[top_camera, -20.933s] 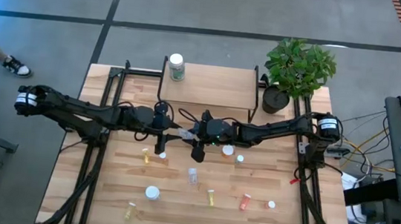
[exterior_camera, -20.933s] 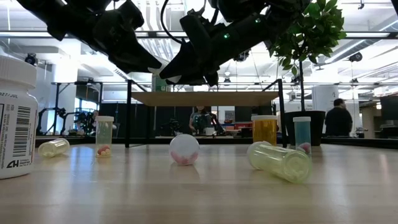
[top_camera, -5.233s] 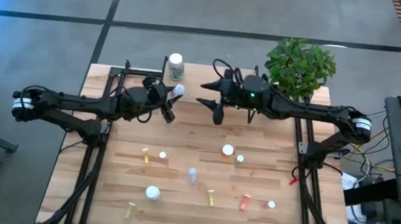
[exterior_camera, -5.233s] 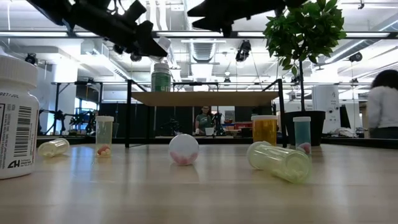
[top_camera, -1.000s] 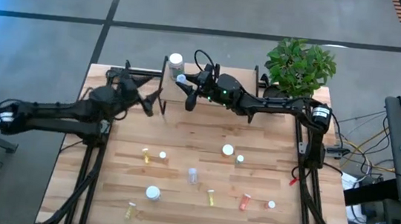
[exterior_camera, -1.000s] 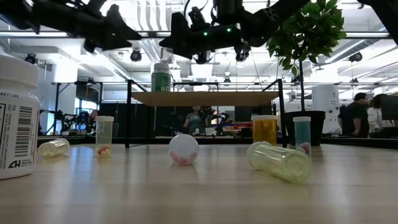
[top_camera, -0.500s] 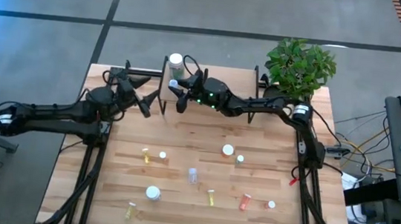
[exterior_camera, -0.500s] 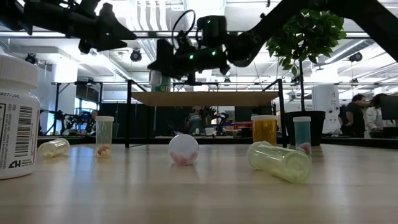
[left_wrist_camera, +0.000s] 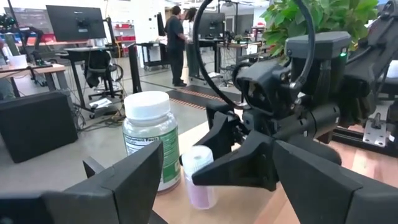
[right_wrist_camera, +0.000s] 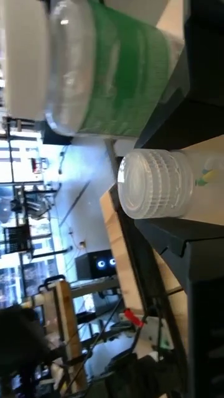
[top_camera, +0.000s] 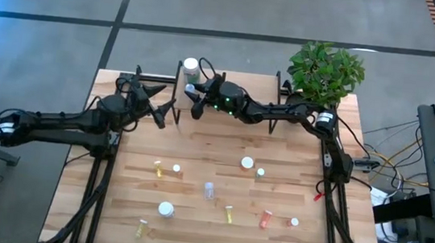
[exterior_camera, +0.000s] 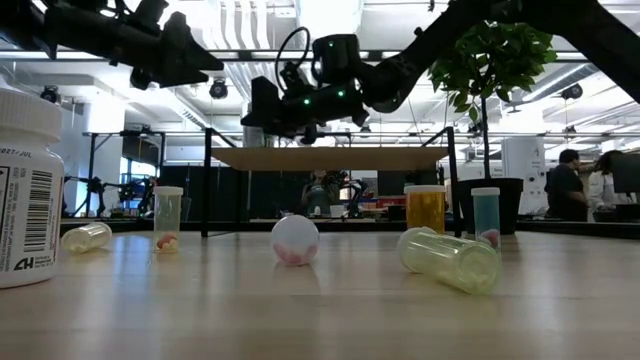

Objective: Pick and place medicine bottles onto shelf by color
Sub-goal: Put the transparent pill bottle on the shelf, then put the white pill bottle on the shelf

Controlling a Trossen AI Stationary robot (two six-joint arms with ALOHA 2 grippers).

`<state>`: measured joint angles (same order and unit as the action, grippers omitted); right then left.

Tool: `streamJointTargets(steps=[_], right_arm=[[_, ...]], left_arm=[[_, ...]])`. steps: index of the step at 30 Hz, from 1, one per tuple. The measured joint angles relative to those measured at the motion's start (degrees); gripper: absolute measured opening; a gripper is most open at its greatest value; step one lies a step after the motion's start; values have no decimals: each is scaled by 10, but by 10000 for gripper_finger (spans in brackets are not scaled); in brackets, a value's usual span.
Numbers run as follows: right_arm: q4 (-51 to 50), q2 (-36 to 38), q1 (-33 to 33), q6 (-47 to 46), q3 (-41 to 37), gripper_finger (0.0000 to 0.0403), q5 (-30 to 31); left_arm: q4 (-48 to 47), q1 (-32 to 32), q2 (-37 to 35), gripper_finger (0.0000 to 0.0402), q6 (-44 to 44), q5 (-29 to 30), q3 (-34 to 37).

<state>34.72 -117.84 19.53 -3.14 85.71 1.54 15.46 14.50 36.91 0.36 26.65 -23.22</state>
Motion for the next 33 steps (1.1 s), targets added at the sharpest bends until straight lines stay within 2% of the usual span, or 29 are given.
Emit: streamJointTargets(steps=[9, 23, 28, 33], right_arm=[[-17, 0, 0, 14, 0, 163, 0], [-52, 16, 0, 4, 1, 265, 0], [-110, 38, 0, -7, 1, 284, 0], [-115, 57, -7, 1, -1, 293, -2]], left_arm=[[1, 0, 1, 286, -1, -3, 0], [1, 0, 2, 286, -15, -9, 0], [0, 0, 2, 286, -16, -12, 0], [0, 0, 5, 286, -16, -13, 0]])
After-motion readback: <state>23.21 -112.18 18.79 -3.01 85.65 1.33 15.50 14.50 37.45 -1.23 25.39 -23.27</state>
